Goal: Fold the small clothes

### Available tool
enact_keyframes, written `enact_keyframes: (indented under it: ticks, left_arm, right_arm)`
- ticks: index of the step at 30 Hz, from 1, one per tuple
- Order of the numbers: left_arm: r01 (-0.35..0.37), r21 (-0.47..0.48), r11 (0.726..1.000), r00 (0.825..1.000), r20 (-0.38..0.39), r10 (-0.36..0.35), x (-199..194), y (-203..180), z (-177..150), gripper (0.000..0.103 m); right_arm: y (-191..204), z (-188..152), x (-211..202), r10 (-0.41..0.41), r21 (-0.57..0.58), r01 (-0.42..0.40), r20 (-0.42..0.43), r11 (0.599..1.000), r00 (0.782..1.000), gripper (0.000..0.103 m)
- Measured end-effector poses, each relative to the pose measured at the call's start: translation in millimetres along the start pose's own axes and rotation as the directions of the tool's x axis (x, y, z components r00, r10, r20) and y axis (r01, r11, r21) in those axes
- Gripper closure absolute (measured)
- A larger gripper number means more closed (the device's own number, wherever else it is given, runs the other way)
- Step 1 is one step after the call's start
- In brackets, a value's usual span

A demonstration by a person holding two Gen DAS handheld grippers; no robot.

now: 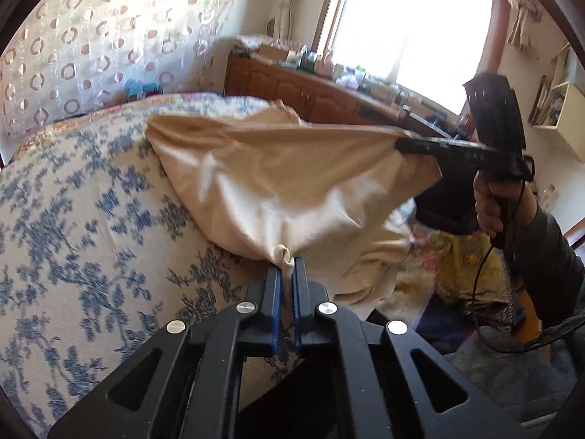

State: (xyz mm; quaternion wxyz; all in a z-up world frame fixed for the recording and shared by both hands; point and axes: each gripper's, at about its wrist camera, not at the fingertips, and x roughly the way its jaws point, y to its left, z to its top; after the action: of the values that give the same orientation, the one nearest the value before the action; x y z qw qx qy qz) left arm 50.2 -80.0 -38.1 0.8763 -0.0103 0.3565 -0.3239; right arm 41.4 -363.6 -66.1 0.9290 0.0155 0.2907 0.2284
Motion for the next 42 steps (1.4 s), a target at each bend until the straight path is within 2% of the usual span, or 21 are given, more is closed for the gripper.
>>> enact_keyframes:
  ticks: [3,7,10,12,13,15,16,18,19,25,29,38,42]
  left_arm:
    - [-0.007,0.006,1.0,1.0,0.012,0.007,-13,-2,1,0.097]
    - [-0.022,0.008,1.0,1.0,-0.021,0.022,-13,-4,-6,0.097]
    - [-0.035,0.006,0.999,0.998,-0.048,0.035,-9,-2,-10,0.096]
    - [-0.047,0.007,0.999,0.998,-0.05,0.048,-8,0,-9,0.084]
    - [-0.056,0.009,0.998,0.997,-0.045,0.056,-8,1,-8,0.08]
    - [-0.077,0.011,0.997,0.996,-0.033,0.077,-8,2,-4,0.057]
    - [-0.08,0.012,0.997,0.997,-0.024,0.08,-8,3,-1,0.053]
    - [-0.082,0.011,0.997,0.996,-0.017,0.083,-6,7,5,0.026]
    - [-0.094,0.012,0.996,0.996,-0.012,0.094,-3,8,9,0.021]
    - [-0.166,0.042,0.985,0.986,-0.027,0.167,24,17,28,0.021]
    - [-0.179,0.037,0.983,0.983,-0.033,0.18,35,23,36,0.021]
    - [-0.196,0.015,0.98,0.979,-0.047,0.197,50,33,40,0.021]
    - [-0.2,0.006,0.98,0.979,-0.05,0.2,52,35,39,0.021]
  right_arm:
    - [3,-2,-15,0.021,0.008,-0.021,-0.029,1.0,0.999,0.097]
    - [3,-14,-29,0.05,0.051,-0.046,-0.086,0.998,0.995,0.097]
    - [0,-28,-23,-0.018,0.027,0.022,-0.139,0.999,0.99,0.097]
    - [-6,-32,-19,-0.032,0.039,0.038,-0.153,0.999,0.988,0.097]
    - [-8,-31,-19,-0.038,0.039,0.044,-0.147,0.998,0.988,0.092]
    - [-7,-26,-20,-0.06,0.024,0.063,-0.128,0.998,0.99,0.087]
    - [-6,-22,-21,-0.072,0.013,0.074,-0.116,0.997,0.991,0.082]
    - [-3,-15,-22,-0.082,-0.01,0.081,-0.091,0.997,0.992,0.072]
    - [-1,-11,-21,-0.086,-0.024,0.084,-0.078,0.996,0.993,0.068]
    - [8,11,10,-0.075,-0.059,0.073,-0.031,0.996,0.997,0.064]
    - [2,25,45,-0.082,-0.066,0.08,-0.031,0.995,0.996,0.064]
    - [-19,51,112,-0.06,-0.01,0.059,-0.141,0.998,0.988,0.064]
    - [-21,62,137,-0.034,-0.008,0.033,-0.22,0.999,0.975,0.064]
